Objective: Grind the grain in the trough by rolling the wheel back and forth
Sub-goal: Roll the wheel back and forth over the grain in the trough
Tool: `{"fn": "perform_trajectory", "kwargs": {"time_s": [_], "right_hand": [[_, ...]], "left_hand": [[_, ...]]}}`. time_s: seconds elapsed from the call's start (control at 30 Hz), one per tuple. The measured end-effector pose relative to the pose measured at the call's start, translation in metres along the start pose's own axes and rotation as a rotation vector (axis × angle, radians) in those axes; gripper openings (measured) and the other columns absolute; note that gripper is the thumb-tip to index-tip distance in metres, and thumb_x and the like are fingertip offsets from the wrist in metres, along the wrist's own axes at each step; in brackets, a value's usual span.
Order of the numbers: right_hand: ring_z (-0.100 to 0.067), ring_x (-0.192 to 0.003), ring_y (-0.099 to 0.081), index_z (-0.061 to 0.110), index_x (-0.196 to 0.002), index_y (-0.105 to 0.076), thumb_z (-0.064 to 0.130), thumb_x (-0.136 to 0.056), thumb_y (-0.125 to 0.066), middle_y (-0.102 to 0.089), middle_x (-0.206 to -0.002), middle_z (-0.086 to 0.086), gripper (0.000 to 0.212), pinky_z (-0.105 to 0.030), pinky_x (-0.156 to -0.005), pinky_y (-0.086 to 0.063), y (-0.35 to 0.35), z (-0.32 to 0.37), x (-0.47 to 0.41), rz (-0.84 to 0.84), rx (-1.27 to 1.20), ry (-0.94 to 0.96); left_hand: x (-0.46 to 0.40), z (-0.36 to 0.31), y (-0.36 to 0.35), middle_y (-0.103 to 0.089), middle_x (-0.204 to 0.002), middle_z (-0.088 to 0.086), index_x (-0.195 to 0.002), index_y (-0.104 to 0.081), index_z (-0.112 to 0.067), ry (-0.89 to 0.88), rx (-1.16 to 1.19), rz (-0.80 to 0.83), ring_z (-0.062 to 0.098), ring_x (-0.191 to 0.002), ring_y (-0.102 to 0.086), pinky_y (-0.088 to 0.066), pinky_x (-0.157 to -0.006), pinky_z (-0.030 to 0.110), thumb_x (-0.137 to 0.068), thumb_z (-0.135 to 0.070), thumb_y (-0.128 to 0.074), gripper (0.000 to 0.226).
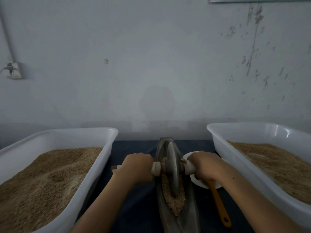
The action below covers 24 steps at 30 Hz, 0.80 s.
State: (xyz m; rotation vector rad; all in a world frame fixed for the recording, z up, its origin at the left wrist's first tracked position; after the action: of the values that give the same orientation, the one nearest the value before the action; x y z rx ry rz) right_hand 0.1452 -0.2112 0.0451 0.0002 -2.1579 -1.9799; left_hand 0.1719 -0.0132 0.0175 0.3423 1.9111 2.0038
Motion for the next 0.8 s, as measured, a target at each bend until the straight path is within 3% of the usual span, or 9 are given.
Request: {"fn": "perform_trajectory", "kwargs": {"time_s": [0.17,0.27,0.37,0.47,0.63,0.7,0.8], "right_hand": [[-0.022,-0.105,-0.060,0.023,-0.103,-0.055,0.018,-0.090,-0.054,-0.065,-0.111,0.000,0.014,-0.031,-0.077,-0.038,-0.012,-0.001,-0.010,-0.322,-0.008,0.018],[-0.022,-0.101,-0.060,0.026,-0.091,-0.047,0.015,-0.091,-0.050,-0.065,-0.103,0.002,0.011,-0.029,-0.073,-0.029,-0.015,0.001,-0.011,-0.434,-0.005,0.029],[-0.021,-0.103,-0.060,0.025,-0.102,-0.055,0.016,-0.091,-0.052,-0.064,-0.108,0.000,0.015,-0.029,-0.075,-0.034,-0.013,0.001,-0.012,-0.380,0.016,0.028],[-0.021,-0.107,-0.060,0.023,-0.117,-0.057,0.017,-0.089,-0.059,-0.063,-0.117,-0.003,0.028,-0.030,-0.082,-0.043,-0.007,-0.001,-0.007,-0.207,0.011,0.022],[-0.021,-0.112,-0.057,0.018,-0.131,-0.051,0.016,-0.090,-0.061,-0.057,-0.125,-0.006,0.042,-0.032,-0.092,-0.044,0.004,0.001,-0.001,0.105,0.014,0.006],[-0.021,-0.111,-0.057,0.019,-0.129,-0.052,0.015,-0.090,-0.060,-0.058,-0.123,-0.005,0.040,-0.032,-0.091,-0.044,0.004,0.001,-0.001,0.108,0.020,0.005],[-0.021,-0.106,-0.060,0.021,-0.123,-0.057,0.015,-0.089,-0.060,-0.062,-0.118,-0.004,0.034,-0.031,-0.086,-0.046,-0.002,-0.001,-0.003,-0.038,0.002,-0.003]], "left_hand": [[0.000,-0.003,-0.001,-0.063,-0.093,-0.003,-0.100,-0.051,-0.023,0.056,-0.102,-0.270,0.017,-0.083,-0.060,-0.037,-0.068,0.028,-0.089,-0.034,-0.053,0.015],[0.000,-0.002,-0.004,-0.063,-0.095,-0.003,-0.103,-0.048,-0.023,0.090,-0.089,-0.324,0.018,-0.085,-0.061,-0.035,-0.067,0.028,-0.090,-0.036,-0.052,0.019],[0.001,-0.001,-0.003,-0.063,-0.096,-0.002,-0.101,-0.049,-0.023,0.079,-0.069,-0.295,0.017,-0.084,-0.058,-0.035,-0.068,0.028,-0.088,-0.034,-0.054,0.017],[0.000,-0.002,-0.001,-0.063,-0.096,-0.002,-0.099,-0.053,-0.022,0.033,-0.063,-0.189,0.013,-0.078,-0.052,-0.037,-0.069,0.027,-0.087,-0.031,-0.056,0.015],[0.000,0.000,0.002,-0.063,-0.092,-0.003,-0.097,-0.057,-0.021,-0.016,0.016,0.018,0.011,-0.079,-0.056,-0.043,-0.072,0.026,-0.084,-0.028,-0.061,0.015],[0.000,0.001,0.001,-0.064,-0.092,-0.003,-0.098,-0.058,-0.021,-0.013,0.028,0.028,0.011,-0.081,-0.058,-0.044,-0.073,0.025,-0.084,-0.029,-0.061,0.016],[0.000,-0.001,0.001,-0.063,-0.091,-0.003,-0.098,-0.058,-0.021,0.022,-0.023,-0.061,0.013,-0.079,-0.057,-0.041,-0.070,0.026,-0.084,-0.030,-0.059,0.017]]}}
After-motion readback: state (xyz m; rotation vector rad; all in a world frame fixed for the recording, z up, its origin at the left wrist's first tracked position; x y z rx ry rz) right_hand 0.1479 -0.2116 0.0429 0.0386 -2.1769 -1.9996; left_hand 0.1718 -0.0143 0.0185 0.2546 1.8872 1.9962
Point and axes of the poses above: each hand's wrist, its own x-axis away from the middle knuckle, its own y-axis out of the back of the hand, z = x × y, the point moved 2 cm from there along -x, towards the middle knuckle
